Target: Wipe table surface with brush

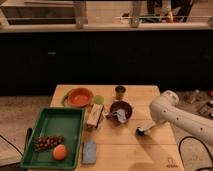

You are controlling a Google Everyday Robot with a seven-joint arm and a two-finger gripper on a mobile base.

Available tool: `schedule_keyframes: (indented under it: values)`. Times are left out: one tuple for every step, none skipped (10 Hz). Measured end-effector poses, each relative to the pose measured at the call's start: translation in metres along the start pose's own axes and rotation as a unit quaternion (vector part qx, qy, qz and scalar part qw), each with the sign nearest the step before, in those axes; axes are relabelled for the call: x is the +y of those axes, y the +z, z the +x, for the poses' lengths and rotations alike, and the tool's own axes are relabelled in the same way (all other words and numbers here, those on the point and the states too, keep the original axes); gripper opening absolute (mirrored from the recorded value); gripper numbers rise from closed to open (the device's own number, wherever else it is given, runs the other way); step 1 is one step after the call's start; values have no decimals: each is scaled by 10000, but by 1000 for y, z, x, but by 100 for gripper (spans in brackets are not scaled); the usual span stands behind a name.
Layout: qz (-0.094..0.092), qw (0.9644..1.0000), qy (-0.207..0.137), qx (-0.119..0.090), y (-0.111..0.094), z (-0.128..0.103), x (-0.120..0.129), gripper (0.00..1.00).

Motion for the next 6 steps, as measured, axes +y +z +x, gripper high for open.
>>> schedule_keyframes:
  values:
    - [1, 10000, -90, -8, 0, -9, -4, 0]
    - [6, 9998, -197, -14, -1, -18, -7, 0]
    - [22, 9992, -389, -32, -2, -34, -11, 0]
    - [10, 9987, -516, -33, -4, -43, -7, 0]
    - [29, 9980, -629, -50, -6, -51, -2, 0]
    - [32, 9974, -718, -69, -6, -57, 1, 0]
